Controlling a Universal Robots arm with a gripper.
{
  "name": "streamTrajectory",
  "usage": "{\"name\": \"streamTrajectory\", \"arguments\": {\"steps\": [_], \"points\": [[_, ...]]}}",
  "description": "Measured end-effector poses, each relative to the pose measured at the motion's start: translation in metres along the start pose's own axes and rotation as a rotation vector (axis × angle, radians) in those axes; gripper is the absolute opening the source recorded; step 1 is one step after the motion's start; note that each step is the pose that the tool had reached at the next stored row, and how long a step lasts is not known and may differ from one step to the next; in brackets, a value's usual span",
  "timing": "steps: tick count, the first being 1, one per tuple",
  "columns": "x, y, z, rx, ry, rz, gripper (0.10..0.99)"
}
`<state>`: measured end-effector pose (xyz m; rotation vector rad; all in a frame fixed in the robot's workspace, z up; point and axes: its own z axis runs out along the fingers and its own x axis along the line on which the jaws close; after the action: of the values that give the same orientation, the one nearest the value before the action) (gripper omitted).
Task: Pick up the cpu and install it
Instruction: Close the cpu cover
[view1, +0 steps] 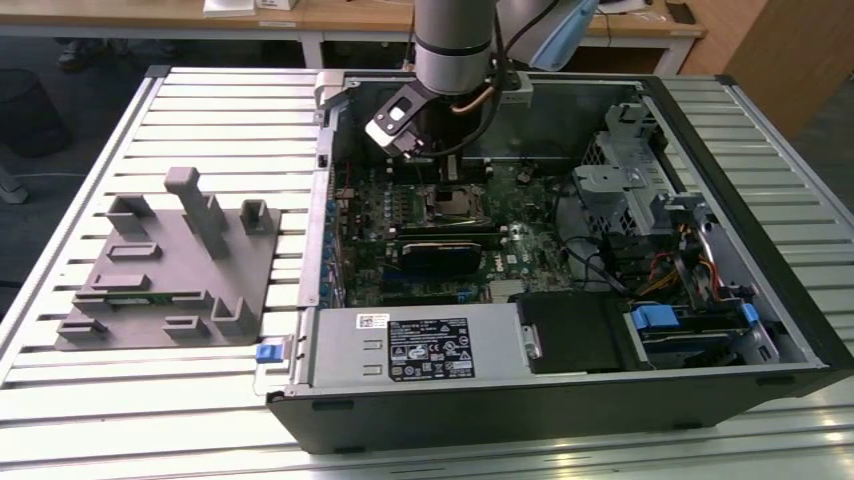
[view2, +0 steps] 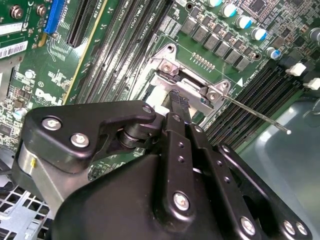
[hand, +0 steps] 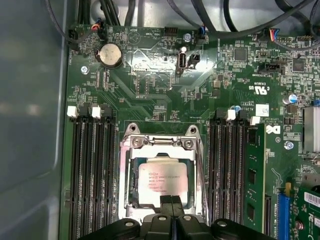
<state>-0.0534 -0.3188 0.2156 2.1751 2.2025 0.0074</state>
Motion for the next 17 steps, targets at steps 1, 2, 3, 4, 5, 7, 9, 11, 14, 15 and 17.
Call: {"name": "streamTrajectory", "arguments": {"steps": [1,2,3,4,5,7,9,11,14,15,17], "points": [[0.0000,-0.0001,0.0002,0.000,0.0001,0.000,0.106],[0.0000,-0.0002,0.0005,0.000,0.0001,0.000,0.106],[0.0000,-0.0002,0.0007,0.000,0.0001,0.000,0.106],[0.0001,-0.0003,0.0009,0.000,0.0001,0.000,0.106],[0.0001,-0.0007,0.0011,0.000,0.0001,0.000,0.106],[0.0001,-0.0018,0.0016,0.000,0.0000,0.000,0.106],[0.0001,-0.0029,0.0022,0.000,0.0001,0.000,0.106],[0.0001,-0.0044,0.0026,0.000,0.0000,0.000,0.106],[0.0002,-0.0054,0.0032,0.000,0.0001,0.000,0.106],[0.0002,-0.0055,0.0035,0.000,0.0001,0.000,0.106],[0.0003,-0.0056,0.0043,0.000,0.0002,0.000,0.106]]}}
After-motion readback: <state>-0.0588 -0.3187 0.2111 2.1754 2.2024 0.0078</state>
